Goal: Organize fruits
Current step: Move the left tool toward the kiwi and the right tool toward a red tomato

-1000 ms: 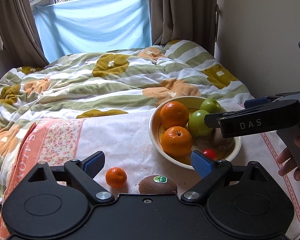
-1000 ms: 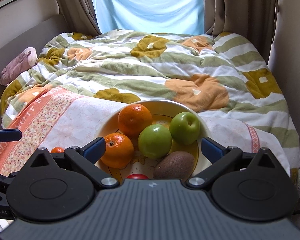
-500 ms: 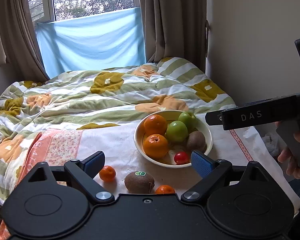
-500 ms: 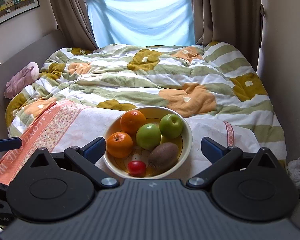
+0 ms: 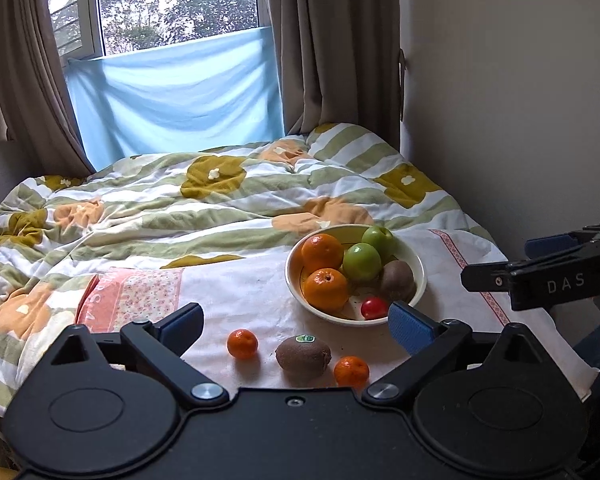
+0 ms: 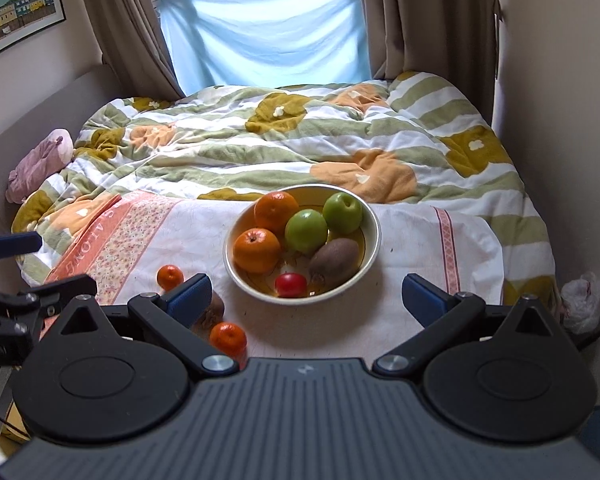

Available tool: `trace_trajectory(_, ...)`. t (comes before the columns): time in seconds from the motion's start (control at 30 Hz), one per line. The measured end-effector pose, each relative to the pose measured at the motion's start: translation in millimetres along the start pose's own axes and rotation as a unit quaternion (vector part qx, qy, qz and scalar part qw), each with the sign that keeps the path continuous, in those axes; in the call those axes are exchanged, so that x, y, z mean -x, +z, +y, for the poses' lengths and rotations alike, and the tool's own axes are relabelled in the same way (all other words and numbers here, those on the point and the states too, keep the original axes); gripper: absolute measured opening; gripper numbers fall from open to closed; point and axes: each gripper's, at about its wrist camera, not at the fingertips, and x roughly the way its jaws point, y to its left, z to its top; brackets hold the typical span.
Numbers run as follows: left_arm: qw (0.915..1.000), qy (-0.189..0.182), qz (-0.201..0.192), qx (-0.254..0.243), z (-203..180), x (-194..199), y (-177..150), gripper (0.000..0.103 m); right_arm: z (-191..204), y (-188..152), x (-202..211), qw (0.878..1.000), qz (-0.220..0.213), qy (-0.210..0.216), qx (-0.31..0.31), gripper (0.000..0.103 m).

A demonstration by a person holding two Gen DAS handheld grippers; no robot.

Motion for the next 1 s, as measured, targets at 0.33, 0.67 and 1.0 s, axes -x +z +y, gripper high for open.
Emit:
trace_trajectory(0.33, 0.9971, -0.072, 0.023, -0.01, 46.2, -9.9, -8.8, 0.103, 47.8, -41.4, 4.0, 0.998, 0.004, -0.051, -0.038, 0.103)
trace_trajectory(0.67, 0.9855, -0.149, 0.073, -0.032, 65.0, -63.5, -21.0, 0.103, 82.6, -83.2, -19.0, 0.991, 0.018, -0.105, -0.077, 0.103)
trace_trajectory(1.0, 0.9728, -0.193, 0.125, -0.027, 56.7, -133.3, -36.9, 0.097, 91.6, -102.6, -55.1, 0.989, 0.033, -0.124, -0.077, 0.103)
